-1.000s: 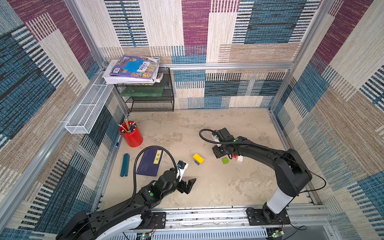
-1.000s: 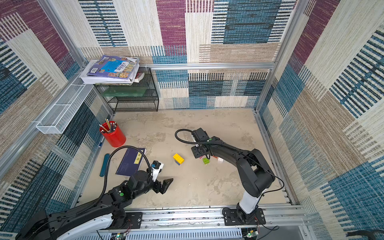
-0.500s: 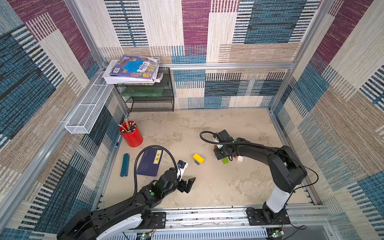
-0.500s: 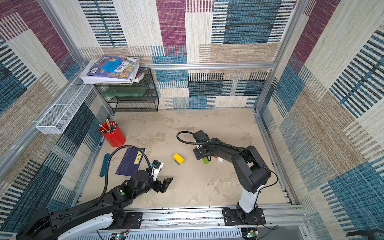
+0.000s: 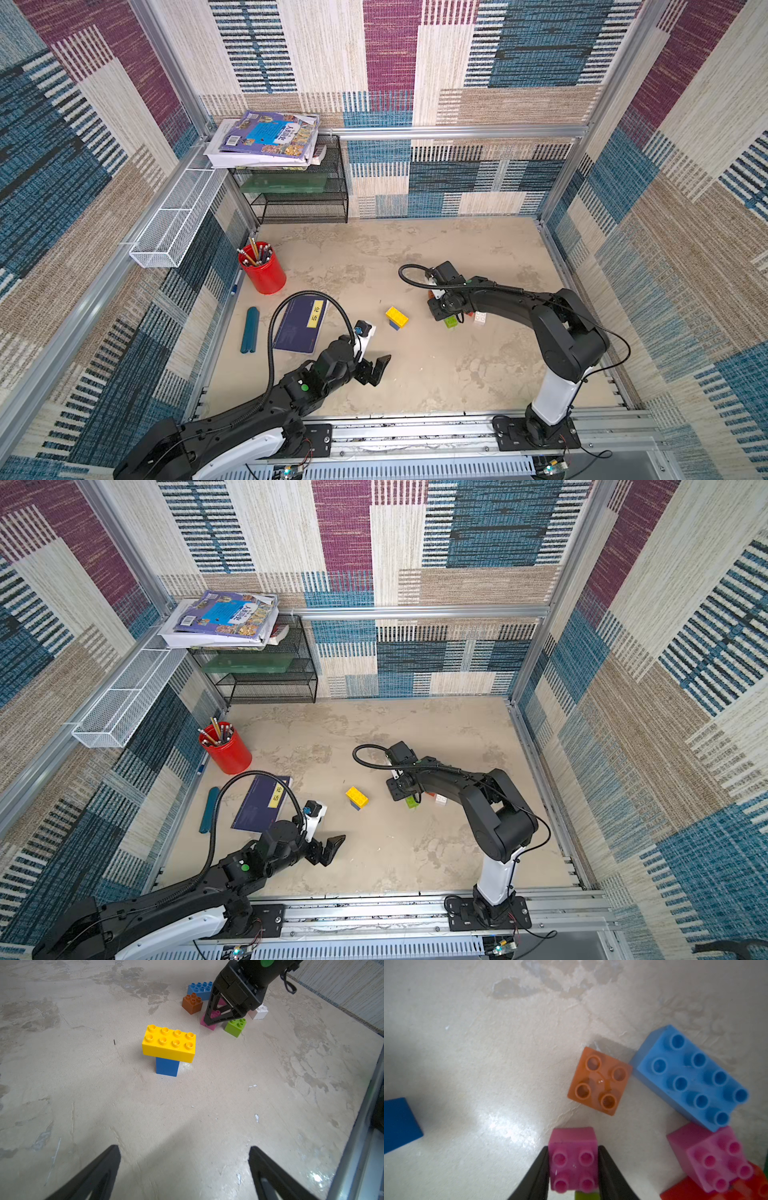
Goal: Assemble the letter f with lego
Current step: Pick up the lego brick from the center of the board.
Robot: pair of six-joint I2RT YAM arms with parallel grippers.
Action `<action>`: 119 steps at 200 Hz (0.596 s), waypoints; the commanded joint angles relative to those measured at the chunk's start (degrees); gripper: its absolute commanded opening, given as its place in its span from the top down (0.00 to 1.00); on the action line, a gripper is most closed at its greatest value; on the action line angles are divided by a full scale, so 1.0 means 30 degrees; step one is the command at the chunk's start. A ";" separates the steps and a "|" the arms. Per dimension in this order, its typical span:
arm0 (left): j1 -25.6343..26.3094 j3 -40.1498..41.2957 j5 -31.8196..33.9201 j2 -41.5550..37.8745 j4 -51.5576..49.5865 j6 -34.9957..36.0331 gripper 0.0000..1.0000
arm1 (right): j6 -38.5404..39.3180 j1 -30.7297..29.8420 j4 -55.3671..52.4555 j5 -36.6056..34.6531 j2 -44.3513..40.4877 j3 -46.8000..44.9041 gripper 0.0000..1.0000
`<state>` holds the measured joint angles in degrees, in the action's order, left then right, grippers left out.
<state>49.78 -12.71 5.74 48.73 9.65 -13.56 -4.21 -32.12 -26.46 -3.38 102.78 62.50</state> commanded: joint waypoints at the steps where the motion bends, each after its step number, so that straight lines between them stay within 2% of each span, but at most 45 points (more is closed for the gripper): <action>1: -0.0005 -0.0099 0.0197 -0.0086 0.0299 0.0332 0.01 | 0.0055 0.0001 0.0260 0.0017 -0.0096 0.0169 0.62; 27: 0.0003 -0.0505 0.0256 -0.0454 -0.0410 0.0254 0.01 | 0.0055 -0.0155 0.0121 0.0238 -0.0788 0.0322 0.63; 84: 0.0001 -0.2286 0.0877 -0.2304 -0.4453 0.0212 0.01 | 0.0448 -0.1282 -0.1534 0.0893 -0.1954 0.2240 0.63; 119: 0.0015 -0.2018 0.0990 -0.3906 -0.5956 -0.0026 0.01 | 0.0870 -0.2353 -0.2504 0.1126 -0.2010 0.3622 0.62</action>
<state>49.78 -19.27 7.79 39.40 -2.96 -13.58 -2.85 -37.58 -31.35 -1.28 97.21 71.11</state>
